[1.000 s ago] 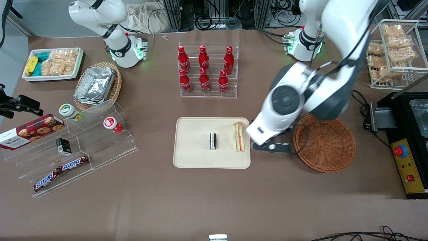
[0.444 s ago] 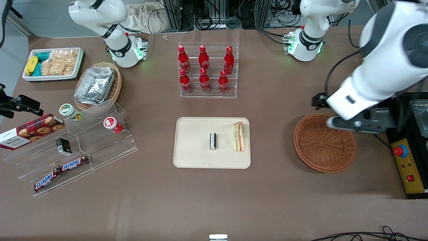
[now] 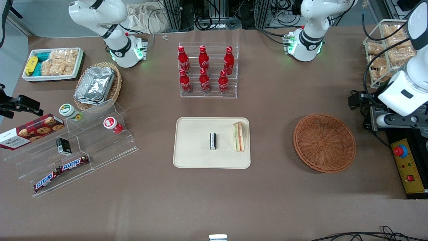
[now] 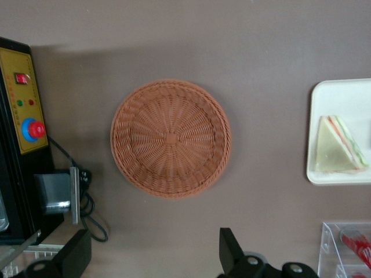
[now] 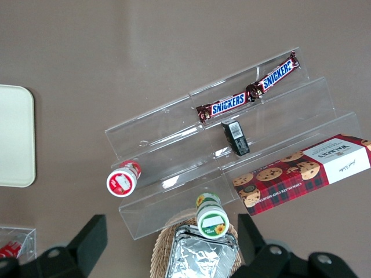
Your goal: Place sandwich from basket to tray
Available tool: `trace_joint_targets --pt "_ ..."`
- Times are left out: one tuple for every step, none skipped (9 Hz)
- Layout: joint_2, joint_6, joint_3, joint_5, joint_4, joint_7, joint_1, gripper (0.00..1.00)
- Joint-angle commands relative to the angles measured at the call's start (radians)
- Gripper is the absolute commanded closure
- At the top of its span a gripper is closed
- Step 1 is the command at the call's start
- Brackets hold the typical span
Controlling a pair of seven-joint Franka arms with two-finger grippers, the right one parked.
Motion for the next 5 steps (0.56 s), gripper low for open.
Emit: trace_joint_targets --pt "-0.180 0.143 -0.008 -0.018 -0.260 0.012 0.058 0.01" --pt "-0.173 0.123 -0.008 -0.020 -0.254 0.012 0.059 0.01" --pt "-0.152 0.102 -0.008 -0.020 -0.236 0.014 0.059 0.00" --pt "-0.142 0.086 -0.008 -0.021 -0.230 0.035 0.059 0.00" --pt "-0.138 0.080 -0.006 -0.036 -0.230 0.099 0.062 0.00"
